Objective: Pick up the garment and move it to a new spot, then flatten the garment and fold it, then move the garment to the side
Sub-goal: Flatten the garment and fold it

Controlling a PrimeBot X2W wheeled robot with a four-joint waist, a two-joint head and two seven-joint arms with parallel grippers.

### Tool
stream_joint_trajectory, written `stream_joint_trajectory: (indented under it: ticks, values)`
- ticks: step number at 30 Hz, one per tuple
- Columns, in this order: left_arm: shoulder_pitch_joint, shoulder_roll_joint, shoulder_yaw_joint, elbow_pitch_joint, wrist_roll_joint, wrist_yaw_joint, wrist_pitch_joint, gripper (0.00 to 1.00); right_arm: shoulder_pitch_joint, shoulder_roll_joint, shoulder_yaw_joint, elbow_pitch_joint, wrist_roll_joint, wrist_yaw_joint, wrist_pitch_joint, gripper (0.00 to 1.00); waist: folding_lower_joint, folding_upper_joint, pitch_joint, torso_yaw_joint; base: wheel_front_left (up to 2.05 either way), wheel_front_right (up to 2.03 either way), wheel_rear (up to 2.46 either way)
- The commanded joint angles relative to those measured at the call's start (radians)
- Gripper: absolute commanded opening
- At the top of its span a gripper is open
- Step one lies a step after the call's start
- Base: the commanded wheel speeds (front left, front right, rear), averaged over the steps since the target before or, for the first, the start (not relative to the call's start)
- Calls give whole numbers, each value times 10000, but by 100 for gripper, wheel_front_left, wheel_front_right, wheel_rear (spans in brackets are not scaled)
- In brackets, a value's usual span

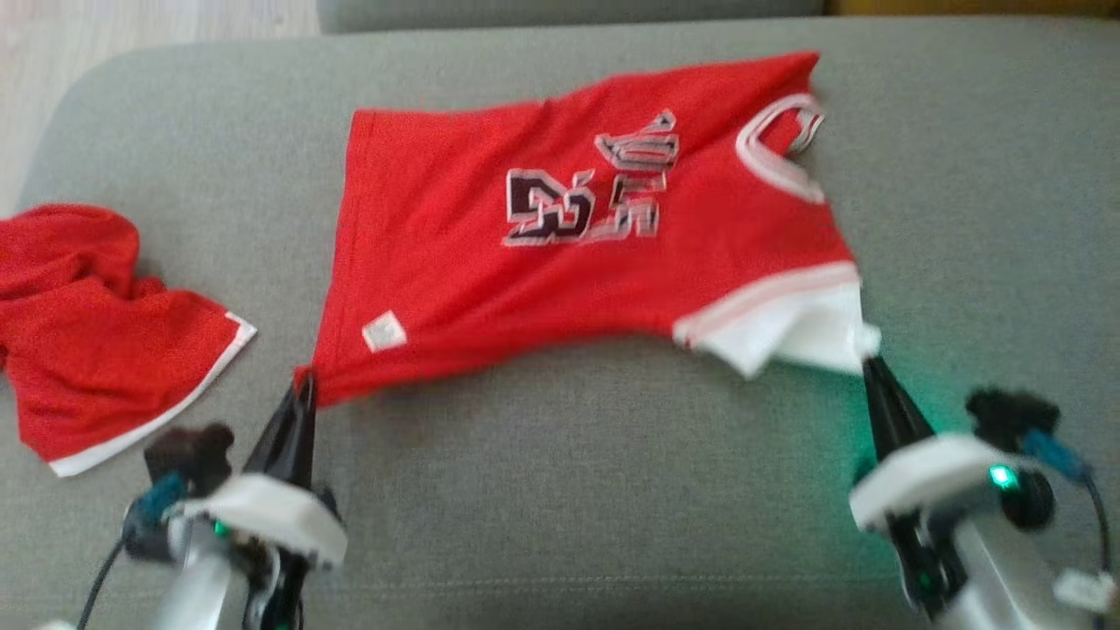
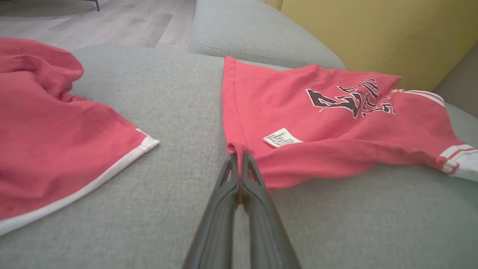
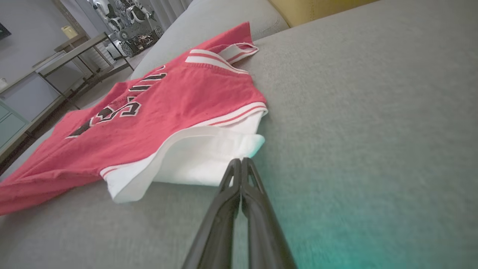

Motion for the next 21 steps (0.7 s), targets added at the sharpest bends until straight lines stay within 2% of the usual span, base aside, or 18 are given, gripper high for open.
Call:
stream_joint_trajectory:
  ticks: [1, 7, 12, 16, 21]
  values:
    - [110, 360, 427, -703, 54, 168, 105, 0, 575, 24, -192, -1090, -366, -7, 355, 0, 1, -1, -215, -75, 0, 0, 0]
    - [1657, 569, 495, -2611, 23, 700, 828, 0, 3578, 801, -1746, -5191, -1633, -7, 2728, 0, 1, -1, -543, -111, 0, 0, 0]
    - [2804, 718, 591, -4167, 8, 1169, 1443, 0, 5422, 1130, -2449, -8049, -2077, -7, 4398, 0, 1, -1, -808, -108, 0, 0, 0]
    - [3490, 801, 592, -5208, 42, 1500, 1972, 0, 6263, 1159, -2704, -9195, -1801, -7, 5095, 0, 1, -1, -994, -102, 0, 0, 0]
    - [3809, 975, 599, -5826, 49, 1612, 2382, 0, 6597, 1162, -2866, -9619, -1625, -7, 5341, 0, 1, -1, -1069, -70, 0, 0, 0]
